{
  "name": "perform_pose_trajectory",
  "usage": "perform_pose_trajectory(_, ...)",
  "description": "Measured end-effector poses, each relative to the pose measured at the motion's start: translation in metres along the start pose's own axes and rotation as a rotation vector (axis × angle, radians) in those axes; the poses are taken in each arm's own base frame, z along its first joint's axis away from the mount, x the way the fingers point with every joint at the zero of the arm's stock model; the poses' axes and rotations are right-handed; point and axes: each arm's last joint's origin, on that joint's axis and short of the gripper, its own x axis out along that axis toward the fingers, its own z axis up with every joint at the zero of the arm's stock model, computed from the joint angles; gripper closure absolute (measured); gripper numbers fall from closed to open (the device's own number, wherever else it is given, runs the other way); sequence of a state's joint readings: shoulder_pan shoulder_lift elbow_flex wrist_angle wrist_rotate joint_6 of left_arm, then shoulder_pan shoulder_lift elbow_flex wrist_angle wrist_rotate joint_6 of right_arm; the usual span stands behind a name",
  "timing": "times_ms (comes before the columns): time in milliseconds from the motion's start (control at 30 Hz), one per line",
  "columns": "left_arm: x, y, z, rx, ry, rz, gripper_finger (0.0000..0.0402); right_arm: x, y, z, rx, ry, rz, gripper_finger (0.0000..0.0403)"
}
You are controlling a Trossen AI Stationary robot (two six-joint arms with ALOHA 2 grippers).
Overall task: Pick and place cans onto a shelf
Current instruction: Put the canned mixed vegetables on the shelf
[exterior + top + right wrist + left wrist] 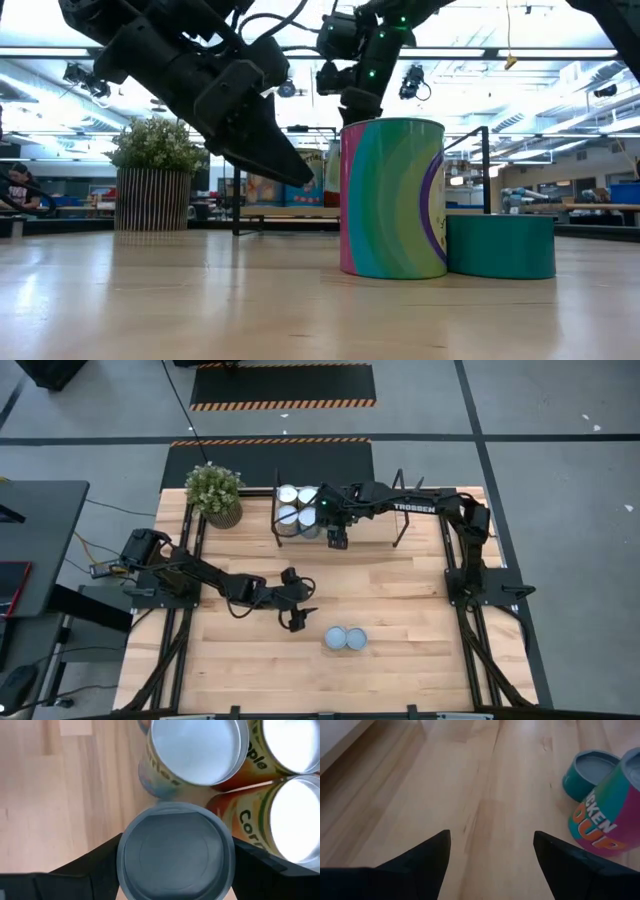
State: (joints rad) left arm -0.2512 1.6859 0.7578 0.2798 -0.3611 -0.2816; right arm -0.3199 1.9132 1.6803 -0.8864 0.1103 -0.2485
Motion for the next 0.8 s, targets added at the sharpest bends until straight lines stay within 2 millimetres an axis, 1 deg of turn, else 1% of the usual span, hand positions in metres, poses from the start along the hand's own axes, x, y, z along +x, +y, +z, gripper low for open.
perform_pose_trajectory(100,0.0,0.0,0.0,-0.001,0.0,-0.001,0.0111,0.008,0.0,-0.004,0.015,0.0,-0.003,0.0101)
perform_pose_trajectory(300,0.0,0.0,0.0,-0.003,0.0,0.0,0.0111,0.016,-0.008,-0.01,0.065,0.004,-0.013,0.0099)
perform_pose_trajectory(433,0.0,0.0,0.0,-0.004,-0.002,-0.001,0.0111,0.016,-0.014,-0.01,0.089,-0.008,-0.023,0.0084)
perform_pose_trajectory(533,0.0,0.0,0.0,-0.004,-0.002,0.0,0.0111,0.016,-0.015,-0.01,0.091,-0.014,-0.024,0.0067)
perform_pose_trajectory(733,0.0,0.0,0.0,-0.004,-0.002,-0.001,0.0111,0.016,-0.011,-0.009,0.08,-0.011,-0.026,0.0052)
perform_pose_trajectory(800,0.0,0.0,0.0,-0.004,-0.001,-0.001,0.0111,0.011,-0.009,-0.007,0.072,0.003,-0.041,0.0052)
